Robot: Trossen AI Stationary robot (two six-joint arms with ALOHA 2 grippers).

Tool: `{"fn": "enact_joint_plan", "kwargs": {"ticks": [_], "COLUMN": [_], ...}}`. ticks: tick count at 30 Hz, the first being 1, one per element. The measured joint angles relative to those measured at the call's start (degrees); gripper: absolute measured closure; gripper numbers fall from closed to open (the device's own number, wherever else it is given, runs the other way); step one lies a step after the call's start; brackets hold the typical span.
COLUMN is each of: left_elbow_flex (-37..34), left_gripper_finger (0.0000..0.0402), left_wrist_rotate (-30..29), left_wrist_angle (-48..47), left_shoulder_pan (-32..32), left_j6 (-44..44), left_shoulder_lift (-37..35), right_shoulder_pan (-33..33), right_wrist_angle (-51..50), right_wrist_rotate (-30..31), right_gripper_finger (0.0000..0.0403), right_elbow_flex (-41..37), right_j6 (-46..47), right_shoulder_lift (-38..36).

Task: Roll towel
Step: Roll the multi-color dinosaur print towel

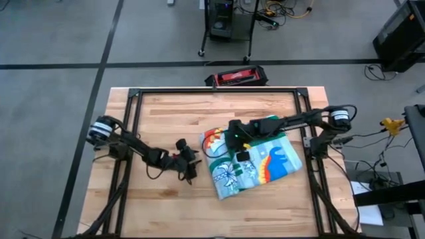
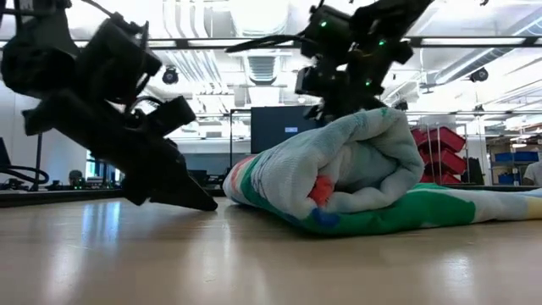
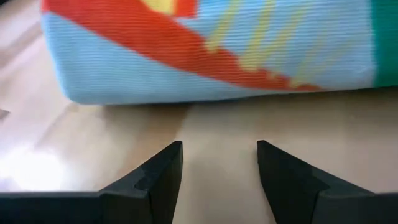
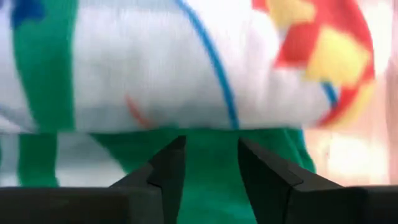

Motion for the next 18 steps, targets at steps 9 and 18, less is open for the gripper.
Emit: {"fn": "enact_joint_plan", "kwargs": {"ticks": [9,18], "left_elbow_flex": [-0.62,-0.65], "left_gripper_finger": [0.0219,0.0228], "left_wrist_rotate": [0.77,2.43], "left_wrist_angle": [0.91,0.65], "left_shoulder_pan": [2.74,1.81], "left_j6": [3.57,5.31], "left_shoulder_lift": [-0.14,-1.44], "right_shoulder_pan": [-0.98,0.2], "right_wrist_angle": [-14.25,-13.36], "right_wrist_rotate": [8.15,5.45], "right_gripper_finger": [0.0381,0.0398], "right_elbow_flex": [7.39,2.47], "right_j6": [-4.18,3.86], "right_shoulder_lift": [2.14,-4.21]}}
